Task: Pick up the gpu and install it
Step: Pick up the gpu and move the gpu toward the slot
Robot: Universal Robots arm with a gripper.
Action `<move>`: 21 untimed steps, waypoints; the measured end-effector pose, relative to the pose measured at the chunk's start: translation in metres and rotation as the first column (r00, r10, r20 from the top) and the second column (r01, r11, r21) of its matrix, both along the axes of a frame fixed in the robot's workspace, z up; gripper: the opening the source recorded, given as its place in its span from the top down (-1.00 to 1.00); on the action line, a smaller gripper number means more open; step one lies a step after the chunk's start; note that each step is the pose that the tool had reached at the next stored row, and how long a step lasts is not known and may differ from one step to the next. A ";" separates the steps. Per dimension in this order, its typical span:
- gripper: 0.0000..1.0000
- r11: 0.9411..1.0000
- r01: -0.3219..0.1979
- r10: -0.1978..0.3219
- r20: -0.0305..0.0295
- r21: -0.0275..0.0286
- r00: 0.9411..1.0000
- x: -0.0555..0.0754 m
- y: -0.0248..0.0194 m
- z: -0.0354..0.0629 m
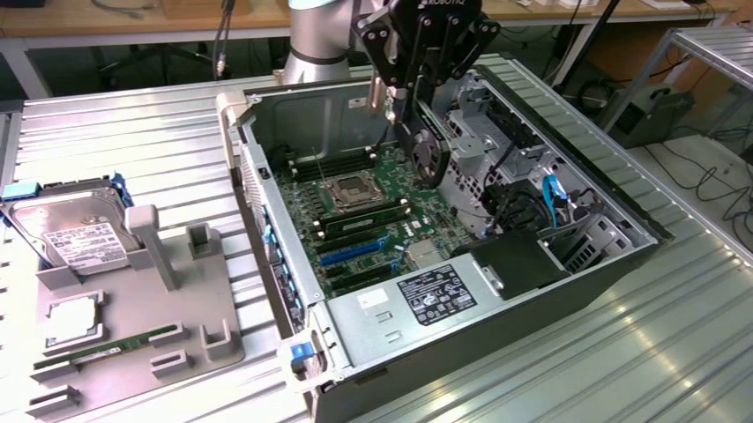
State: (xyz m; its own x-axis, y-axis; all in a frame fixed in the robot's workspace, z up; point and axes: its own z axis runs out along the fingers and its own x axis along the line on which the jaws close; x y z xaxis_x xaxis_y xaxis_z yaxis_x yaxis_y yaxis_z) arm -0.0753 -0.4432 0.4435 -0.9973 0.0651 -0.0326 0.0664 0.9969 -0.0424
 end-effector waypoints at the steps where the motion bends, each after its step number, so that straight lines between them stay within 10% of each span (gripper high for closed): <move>1: 0.47 1.000 0.000 0.000 0.000 0.000 1.000 0.000 0.0000 0.0000; 21: 0.47 1.000 0.000 0.000 0.000 -0.003 1.000 0.010 0.0003 0.0000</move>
State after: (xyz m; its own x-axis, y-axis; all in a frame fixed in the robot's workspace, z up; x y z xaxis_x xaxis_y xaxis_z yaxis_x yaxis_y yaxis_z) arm -0.0649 -0.4429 0.4434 -0.9974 0.0647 -0.0329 0.0662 0.9968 -0.0454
